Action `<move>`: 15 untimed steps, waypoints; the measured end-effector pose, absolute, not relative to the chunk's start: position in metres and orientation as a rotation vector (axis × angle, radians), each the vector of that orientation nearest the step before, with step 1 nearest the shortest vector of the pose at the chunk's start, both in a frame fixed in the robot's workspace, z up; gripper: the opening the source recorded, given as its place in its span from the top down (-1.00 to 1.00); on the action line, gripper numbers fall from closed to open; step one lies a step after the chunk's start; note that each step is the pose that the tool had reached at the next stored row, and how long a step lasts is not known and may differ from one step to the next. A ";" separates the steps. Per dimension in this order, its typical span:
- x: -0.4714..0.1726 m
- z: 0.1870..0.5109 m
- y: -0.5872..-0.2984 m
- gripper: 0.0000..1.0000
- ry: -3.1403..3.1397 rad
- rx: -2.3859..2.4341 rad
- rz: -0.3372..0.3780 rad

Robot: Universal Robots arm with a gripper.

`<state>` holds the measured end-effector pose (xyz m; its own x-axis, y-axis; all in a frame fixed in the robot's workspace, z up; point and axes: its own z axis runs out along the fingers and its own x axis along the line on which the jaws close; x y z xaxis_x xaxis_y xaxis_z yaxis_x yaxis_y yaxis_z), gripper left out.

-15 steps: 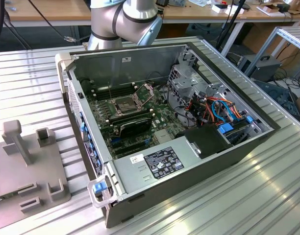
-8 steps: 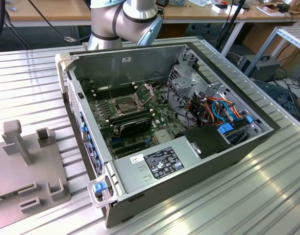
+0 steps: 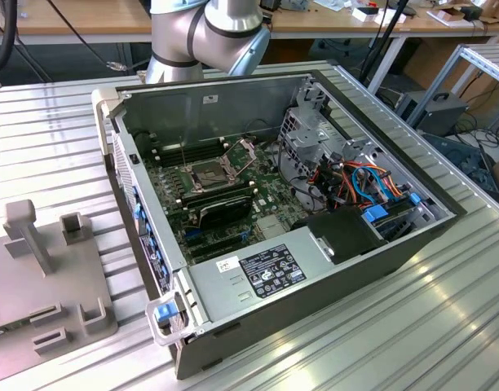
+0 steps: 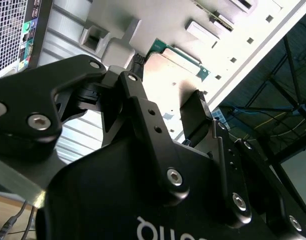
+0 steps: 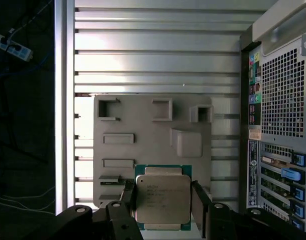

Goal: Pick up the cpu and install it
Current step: 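Pick up the cpu and move it towards the insertion slot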

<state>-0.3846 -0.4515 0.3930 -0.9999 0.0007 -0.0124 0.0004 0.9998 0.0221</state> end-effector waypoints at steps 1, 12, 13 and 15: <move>-0.383 0.393 -0.452 -0.08 3.129 0.001 0.035; -0.355 0.393 -0.452 -0.08 3.129 0.001 0.035; -0.351 0.393 -0.452 -0.08 3.129 0.001 0.035; -0.345 0.393 -0.451 -0.08 3.129 0.001 0.035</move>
